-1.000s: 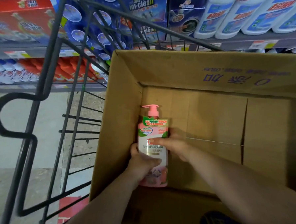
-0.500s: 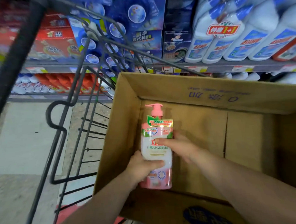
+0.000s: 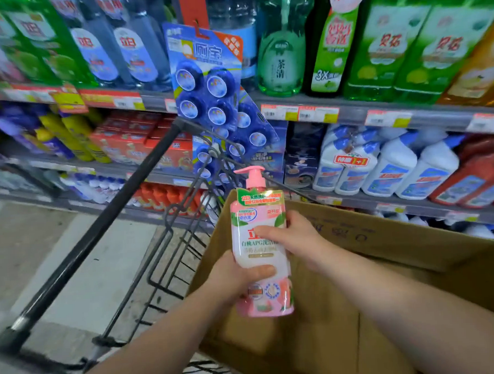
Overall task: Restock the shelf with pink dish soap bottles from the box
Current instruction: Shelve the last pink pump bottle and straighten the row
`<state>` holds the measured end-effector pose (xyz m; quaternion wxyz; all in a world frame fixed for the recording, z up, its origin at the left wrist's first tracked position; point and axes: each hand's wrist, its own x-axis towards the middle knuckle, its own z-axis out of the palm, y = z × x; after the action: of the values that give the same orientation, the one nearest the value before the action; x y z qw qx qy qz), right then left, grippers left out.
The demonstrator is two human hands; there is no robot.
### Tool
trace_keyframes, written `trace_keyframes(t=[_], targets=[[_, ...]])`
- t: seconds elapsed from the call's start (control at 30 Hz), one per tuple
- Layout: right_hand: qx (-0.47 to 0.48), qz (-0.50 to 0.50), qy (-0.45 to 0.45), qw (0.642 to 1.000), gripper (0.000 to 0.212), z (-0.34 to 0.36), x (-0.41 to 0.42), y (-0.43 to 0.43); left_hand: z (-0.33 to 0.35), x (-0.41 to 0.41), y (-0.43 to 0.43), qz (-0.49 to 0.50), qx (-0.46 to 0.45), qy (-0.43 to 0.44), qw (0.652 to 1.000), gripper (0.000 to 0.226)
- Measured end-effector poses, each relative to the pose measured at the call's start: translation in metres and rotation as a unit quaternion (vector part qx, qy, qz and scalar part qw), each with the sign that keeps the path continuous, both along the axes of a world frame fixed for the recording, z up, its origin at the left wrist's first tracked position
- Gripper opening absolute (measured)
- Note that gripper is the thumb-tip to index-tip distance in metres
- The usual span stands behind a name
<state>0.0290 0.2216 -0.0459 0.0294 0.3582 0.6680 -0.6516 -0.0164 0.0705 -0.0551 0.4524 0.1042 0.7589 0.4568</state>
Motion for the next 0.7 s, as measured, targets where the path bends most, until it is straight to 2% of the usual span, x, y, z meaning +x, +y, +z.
trace_keyframes(t=[0.07,0.17,0.3,0.4,0.57,0.7], targets=[[0.006,0.011,0.036,0.999,0.052,0.020,-0.006,-0.006,0.022,-0.001,-0.007,0.021,0.017,0.031,0.999,0.035],[0.002,0.037,0.093,0.995,0.035,0.053,-0.017,-0.019,0.055,-0.006,-0.023,0.060,0.047,0.069,0.995,0.029],[0.005,0.080,0.160,0.984,0.033,0.100,-0.037,-0.046,0.099,-0.016,-0.053,0.095,0.076,0.114,0.986,0.028],[0.020,0.098,0.197,0.975,0.041,0.134,-0.051,-0.075,0.125,-0.025,-0.082,0.119,0.098,0.144,0.978,0.030],[0.035,0.141,0.243,0.959,0.044,0.179,-0.077,-0.147,0.160,-0.040,-0.152,0.147,0.151,0.157,0.965,0.027],[0.036,0.169,0.281,0.944,0.032,0.203,-0.101,-0.226,0.180,-0.055,-0.230,0.181,0.163,0.187,0.951,0.024]])
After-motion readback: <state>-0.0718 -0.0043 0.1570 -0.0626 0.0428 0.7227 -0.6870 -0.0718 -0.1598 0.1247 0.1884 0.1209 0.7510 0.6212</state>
